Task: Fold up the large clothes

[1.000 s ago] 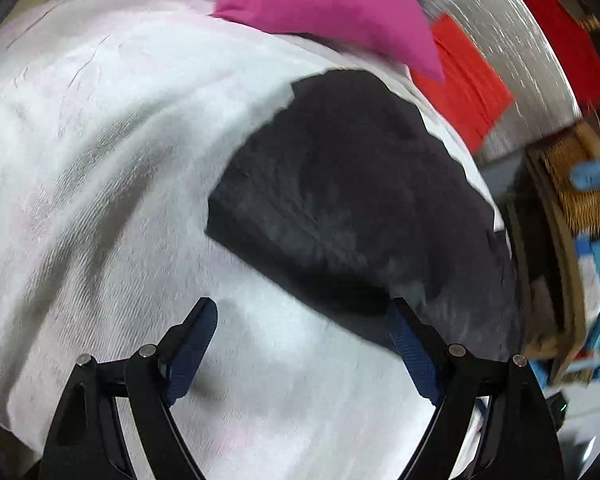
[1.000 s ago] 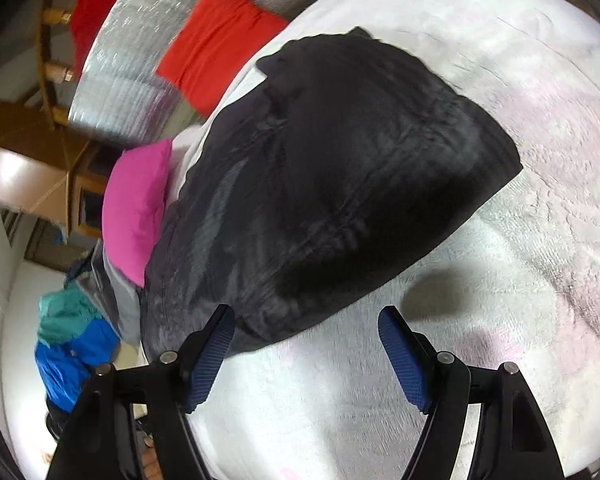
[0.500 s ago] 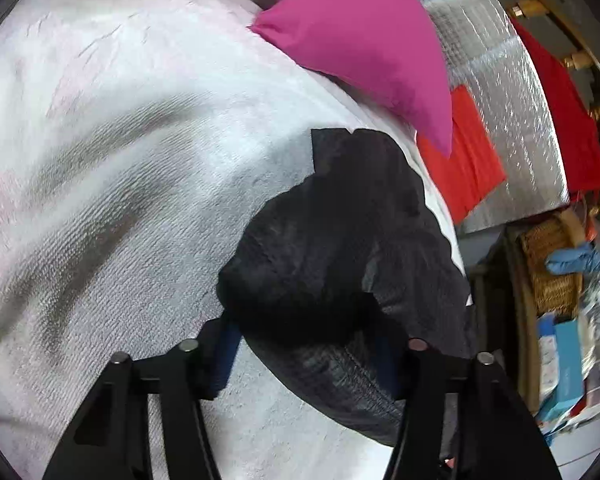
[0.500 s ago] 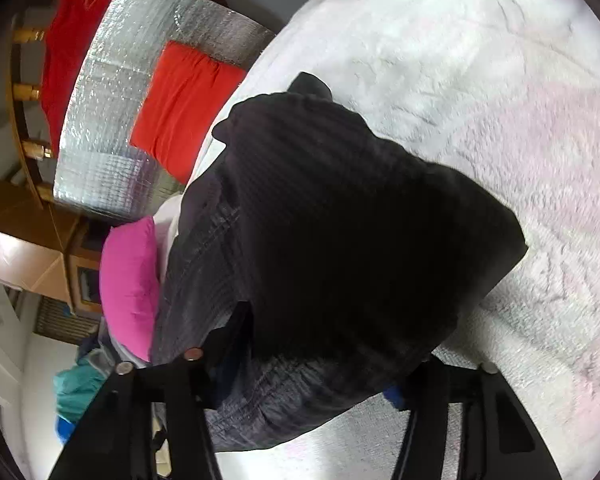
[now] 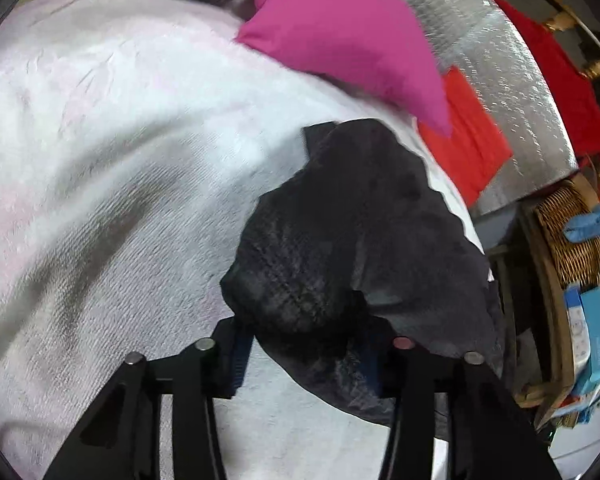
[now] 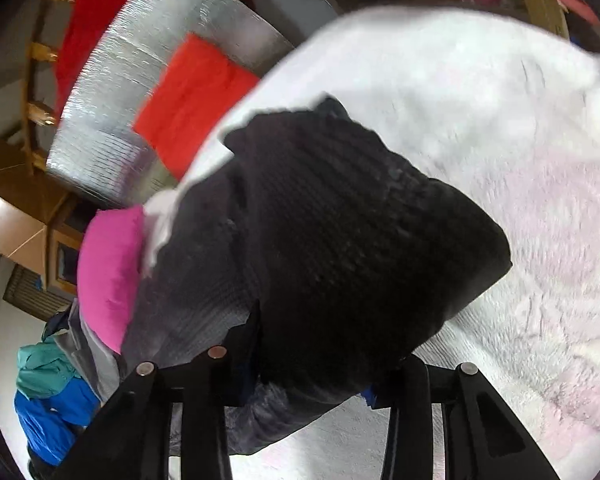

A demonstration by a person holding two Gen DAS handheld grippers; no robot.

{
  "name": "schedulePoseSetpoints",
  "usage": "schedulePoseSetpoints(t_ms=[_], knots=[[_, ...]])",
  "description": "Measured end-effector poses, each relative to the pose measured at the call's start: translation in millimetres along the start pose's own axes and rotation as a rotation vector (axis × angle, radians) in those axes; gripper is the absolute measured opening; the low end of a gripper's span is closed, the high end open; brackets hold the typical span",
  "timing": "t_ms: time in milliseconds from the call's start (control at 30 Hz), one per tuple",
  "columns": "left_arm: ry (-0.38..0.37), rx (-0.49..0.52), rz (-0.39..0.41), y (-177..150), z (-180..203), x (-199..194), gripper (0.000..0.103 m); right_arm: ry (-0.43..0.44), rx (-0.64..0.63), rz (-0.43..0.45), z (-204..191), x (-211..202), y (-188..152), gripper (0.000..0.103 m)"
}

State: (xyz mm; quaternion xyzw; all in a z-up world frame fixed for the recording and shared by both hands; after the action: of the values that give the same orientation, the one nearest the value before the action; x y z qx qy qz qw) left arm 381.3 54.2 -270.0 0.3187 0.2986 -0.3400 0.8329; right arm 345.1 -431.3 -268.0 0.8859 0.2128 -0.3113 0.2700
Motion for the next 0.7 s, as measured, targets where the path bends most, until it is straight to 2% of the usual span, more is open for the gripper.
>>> schedulePoseSetpoints(t_ms=[33, 67, 100, 167, 300, 400, 500, 567, 667, 700], knots=[[-0.003, -0.016, -0.007, 1, -1, 0, 0.055, 0.005, 0.008, -0.007, 0, -2, 0, 0.045], [0.001, -0.014, -0.010, 1, -1, -1, 0.056, 0.002, 0.011, -0.012, 1, -4, 0, 0.050], [0.024, 0.001, -0.012, 1, 1, -3, 0.060, -0.014, 0.012, -0.024, 2, -6, -1, 0.060], [0.110, 0.054, 0.004, 1, 5, -13, 0.072, -0.039, 0.023, -0.039, 9, -12, -3, 0.068], [0.176, 0.153, 0.100, 0, 9, -42, 0.077, 0.016, 0.137, -0.033, 32, -27, 4, 0.070], [0.227, 0.204, 0.137, 2, 9, -45, 0.079, 0.021, 0.203, 0.000, 48, -31, 14, 0.073], [0.252, 0.195, 0.133, 4, 5, -40, 0.079, 0.066, 0.249, -0.006, 53, -19, 20, 0.073], [0.259, 0.190, 0.133, 1, 4, -42, 0.079, 0.075, 0.222, 0.005, 47, -14, 22, 0.071], [0.278, 0.229, 0.155, -4, 10, -44, 0.079, 0.033, 0.138, 0.062, 31, -19, 23, 0.052], [0.287, 0.250, 0.166, -3, 14, -42, 0.079, 0.040, 0.107, 0.095, 26, -27, 23, 0.050]])
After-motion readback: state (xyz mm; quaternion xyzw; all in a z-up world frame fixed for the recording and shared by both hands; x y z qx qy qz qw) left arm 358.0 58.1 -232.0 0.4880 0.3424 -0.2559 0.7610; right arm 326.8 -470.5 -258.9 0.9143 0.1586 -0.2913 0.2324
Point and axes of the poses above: each gripper's, at about its wrist camera, not at the fingertips, and x roughly the way its jaws point, z to its right, y to its top, the point moved 3 cm from there along x, roughly the way its jaws point, and after that the axes turned 1 degree about -x, right-handed, at the moved point
